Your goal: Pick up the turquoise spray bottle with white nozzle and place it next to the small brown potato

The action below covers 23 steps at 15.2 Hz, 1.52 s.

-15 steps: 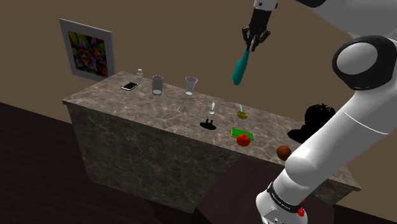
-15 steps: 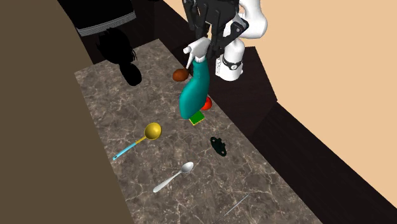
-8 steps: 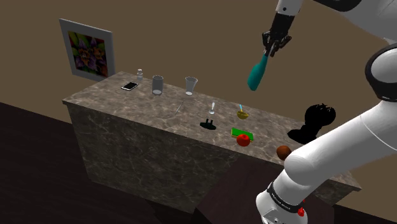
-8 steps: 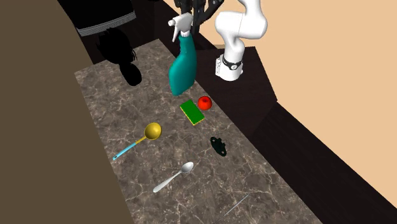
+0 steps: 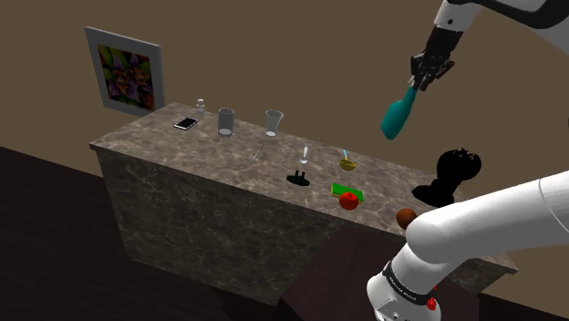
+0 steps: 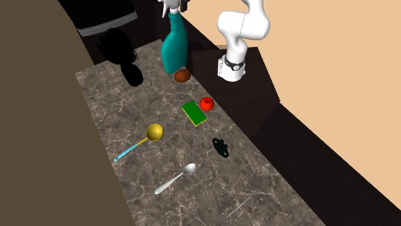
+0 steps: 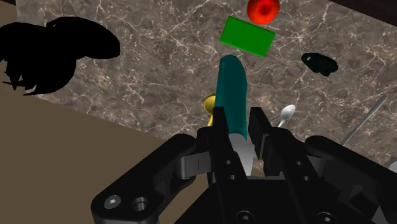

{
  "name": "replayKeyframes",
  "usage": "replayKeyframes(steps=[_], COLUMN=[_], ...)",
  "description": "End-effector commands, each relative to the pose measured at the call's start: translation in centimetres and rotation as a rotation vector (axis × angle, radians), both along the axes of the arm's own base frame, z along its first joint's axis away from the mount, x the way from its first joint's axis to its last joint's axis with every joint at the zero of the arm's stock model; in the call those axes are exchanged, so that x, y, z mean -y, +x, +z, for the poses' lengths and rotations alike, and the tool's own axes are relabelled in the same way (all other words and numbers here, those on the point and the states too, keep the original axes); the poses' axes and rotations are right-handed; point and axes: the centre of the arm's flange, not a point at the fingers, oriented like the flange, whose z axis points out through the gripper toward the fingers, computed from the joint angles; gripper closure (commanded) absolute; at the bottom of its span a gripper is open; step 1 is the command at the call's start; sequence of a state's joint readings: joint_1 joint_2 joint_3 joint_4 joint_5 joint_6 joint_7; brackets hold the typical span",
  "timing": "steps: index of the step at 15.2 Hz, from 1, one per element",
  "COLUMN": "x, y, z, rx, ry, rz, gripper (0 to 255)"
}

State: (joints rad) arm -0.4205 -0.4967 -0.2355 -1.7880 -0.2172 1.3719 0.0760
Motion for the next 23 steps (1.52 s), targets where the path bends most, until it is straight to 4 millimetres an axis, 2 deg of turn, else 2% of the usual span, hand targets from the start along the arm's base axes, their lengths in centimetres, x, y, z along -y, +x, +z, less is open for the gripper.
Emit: replayKeyframes(steps=[1, 20, 23], x=[0.6, 7.4, 7.4], y=[-2.4, -26.7, -26.7], z=[0.0, 0.1, -1.5], rx=[0.000, 0.000, 0.000], ry=[0.000, 0.000, 0.000], rz=[0.001, 0.001, 0.001], gripper=[255, 255, 255])
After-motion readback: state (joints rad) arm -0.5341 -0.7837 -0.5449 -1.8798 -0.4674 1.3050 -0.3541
